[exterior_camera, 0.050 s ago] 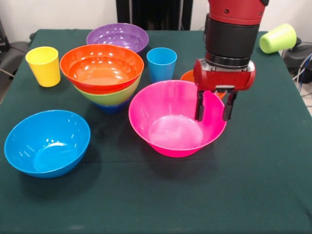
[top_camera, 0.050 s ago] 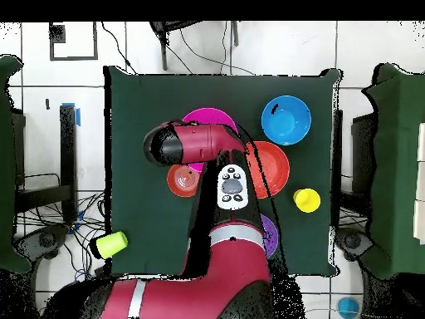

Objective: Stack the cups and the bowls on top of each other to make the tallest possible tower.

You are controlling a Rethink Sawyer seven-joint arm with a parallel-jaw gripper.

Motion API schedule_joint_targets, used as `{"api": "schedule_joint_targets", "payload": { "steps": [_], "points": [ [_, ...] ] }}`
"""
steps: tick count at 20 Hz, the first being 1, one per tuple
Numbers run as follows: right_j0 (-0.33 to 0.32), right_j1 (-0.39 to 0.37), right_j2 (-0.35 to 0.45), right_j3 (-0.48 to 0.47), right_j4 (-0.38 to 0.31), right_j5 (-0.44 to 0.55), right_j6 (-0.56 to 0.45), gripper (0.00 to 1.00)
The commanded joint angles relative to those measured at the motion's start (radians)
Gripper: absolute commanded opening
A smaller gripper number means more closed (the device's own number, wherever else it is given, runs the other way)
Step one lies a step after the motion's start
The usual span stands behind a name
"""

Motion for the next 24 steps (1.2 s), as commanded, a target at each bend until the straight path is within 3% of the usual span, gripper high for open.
{"api": "schedule_joint_targets", "payload": {
  "steps": [1,24],
  "points": [
    [0.023,0.014,0.043,0.085,0.033,-0.031,0.181,1.00],
    [0.028,0.093,0.051,0.026,0.022,-0.067,0.173,1.00]
  ]
}}
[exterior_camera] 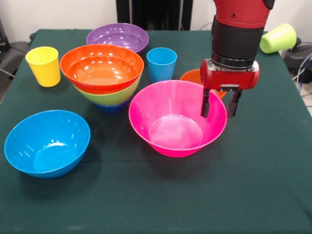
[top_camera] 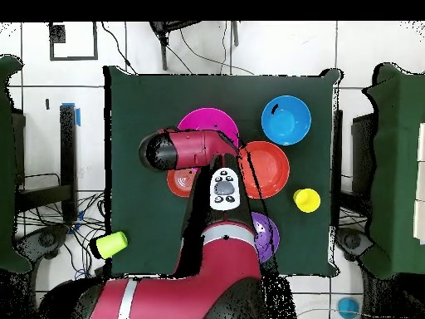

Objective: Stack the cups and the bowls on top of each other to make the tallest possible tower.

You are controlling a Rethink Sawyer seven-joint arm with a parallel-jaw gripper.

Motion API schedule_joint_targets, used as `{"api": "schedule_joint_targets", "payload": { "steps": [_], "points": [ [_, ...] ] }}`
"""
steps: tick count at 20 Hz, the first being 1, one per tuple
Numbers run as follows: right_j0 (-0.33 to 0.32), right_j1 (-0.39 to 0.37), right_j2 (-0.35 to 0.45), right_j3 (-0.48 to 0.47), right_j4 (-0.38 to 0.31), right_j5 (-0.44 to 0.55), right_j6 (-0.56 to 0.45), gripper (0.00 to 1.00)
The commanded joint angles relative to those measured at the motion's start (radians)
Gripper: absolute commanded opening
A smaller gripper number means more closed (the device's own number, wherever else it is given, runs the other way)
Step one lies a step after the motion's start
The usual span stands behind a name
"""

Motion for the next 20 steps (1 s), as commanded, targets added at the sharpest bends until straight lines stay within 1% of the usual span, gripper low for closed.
{"api": "schedule_joint_targets", "payload": {
  "steps": [1,5,20],
  "points": [
    [0.008,0.079,0.060,0.001,0.008,-0.057,0.133,1.00],
    [0.020,0.084,0.052,-0.003,0.011,-0.061,0.141,1.00],
    [0.057,0.153,0.017,-0.054,0.017,-0.115,0.155,1.00]
  ]
}}
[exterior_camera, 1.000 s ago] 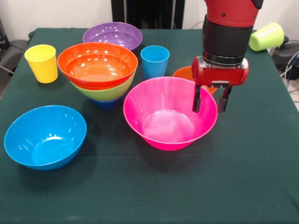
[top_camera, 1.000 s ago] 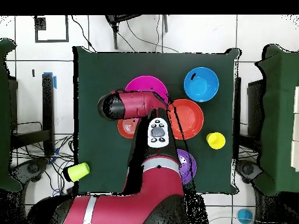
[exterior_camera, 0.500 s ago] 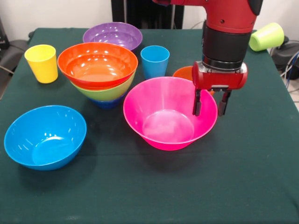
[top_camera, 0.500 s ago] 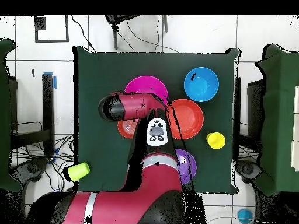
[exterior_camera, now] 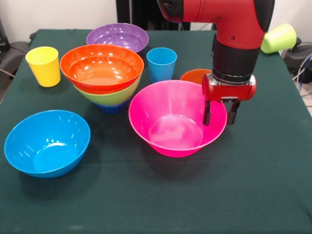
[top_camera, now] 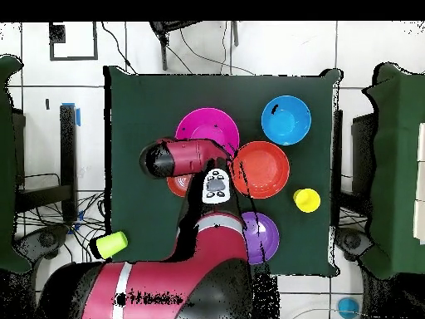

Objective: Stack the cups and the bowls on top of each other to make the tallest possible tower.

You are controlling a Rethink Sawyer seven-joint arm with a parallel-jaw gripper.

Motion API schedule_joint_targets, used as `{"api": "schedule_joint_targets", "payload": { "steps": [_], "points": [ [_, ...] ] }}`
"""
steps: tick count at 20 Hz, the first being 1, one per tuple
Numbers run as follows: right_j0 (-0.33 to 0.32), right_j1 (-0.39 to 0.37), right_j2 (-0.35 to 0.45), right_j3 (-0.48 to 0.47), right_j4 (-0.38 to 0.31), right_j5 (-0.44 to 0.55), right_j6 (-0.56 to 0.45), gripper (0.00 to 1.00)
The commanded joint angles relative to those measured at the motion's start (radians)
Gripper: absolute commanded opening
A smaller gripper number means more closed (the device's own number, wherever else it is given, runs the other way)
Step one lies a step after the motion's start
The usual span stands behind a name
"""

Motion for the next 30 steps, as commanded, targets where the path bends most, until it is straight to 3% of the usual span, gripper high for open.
{"api": "schedule_joint_targets", "payload": {
  "steps": [1,9,10,16,25,30],
  "points": [
    [0.029,0.056,0.030,-0.051,0.019,-0.052,0.155,1.00],
    [0.038,0.047,0.022,-0.049,0.020,-0.071,0.149,1.00],
    [0.035,0.045,0.025,-0.044,0.018,-0.082,0.148,0.00],
    [0.063,0.017,-0.014,-0.045,0.033,-0.017,0.157,0.00],
    [0.040,0.020,0.004,-0.034,0.032,-0.036,0.133,0.00],
    [0.036,-0.052,-0.010,0.025,0.023,-0.006,0.126,0.00]
  ]
}}
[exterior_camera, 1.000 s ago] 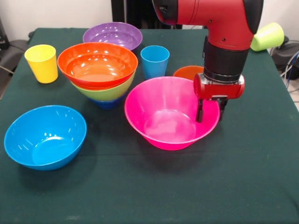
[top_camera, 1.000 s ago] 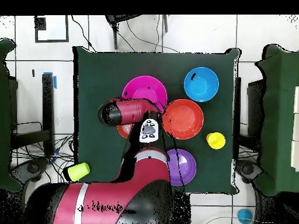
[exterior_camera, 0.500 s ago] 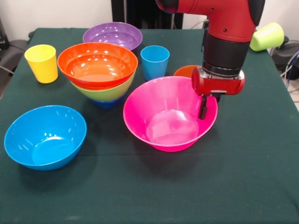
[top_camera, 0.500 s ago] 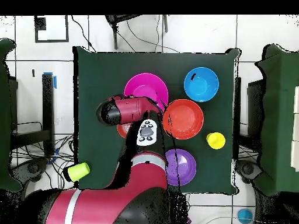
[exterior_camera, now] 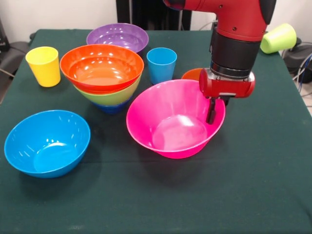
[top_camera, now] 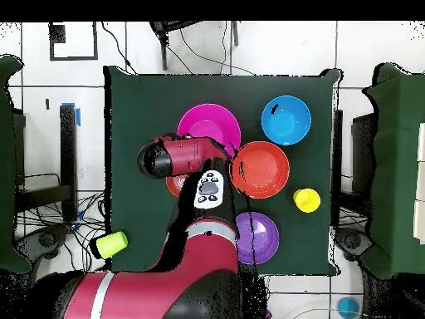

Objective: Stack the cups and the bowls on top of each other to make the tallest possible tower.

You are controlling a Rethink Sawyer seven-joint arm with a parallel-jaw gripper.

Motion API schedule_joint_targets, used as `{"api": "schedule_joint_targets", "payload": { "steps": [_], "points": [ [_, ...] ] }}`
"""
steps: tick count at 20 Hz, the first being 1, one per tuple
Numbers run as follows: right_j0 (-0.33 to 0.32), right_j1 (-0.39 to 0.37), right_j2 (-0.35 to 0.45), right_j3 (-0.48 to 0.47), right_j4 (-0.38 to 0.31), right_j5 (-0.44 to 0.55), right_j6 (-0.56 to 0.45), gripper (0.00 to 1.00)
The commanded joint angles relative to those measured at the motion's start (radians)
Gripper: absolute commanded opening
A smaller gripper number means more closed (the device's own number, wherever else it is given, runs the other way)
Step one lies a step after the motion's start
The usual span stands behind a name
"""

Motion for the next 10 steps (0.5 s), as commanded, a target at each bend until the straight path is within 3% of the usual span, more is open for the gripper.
{"api": "schedule_joint_targets", "payload": {
  "steps": [1,10],
  "points": [
    [-0.002,-0.043,0.058,0.052,0.017,0.024,0.128,0.00],
    [0.002,-0.143,0.052,0.065,0.034,0.162,0.092,0.00]
  ]
}}
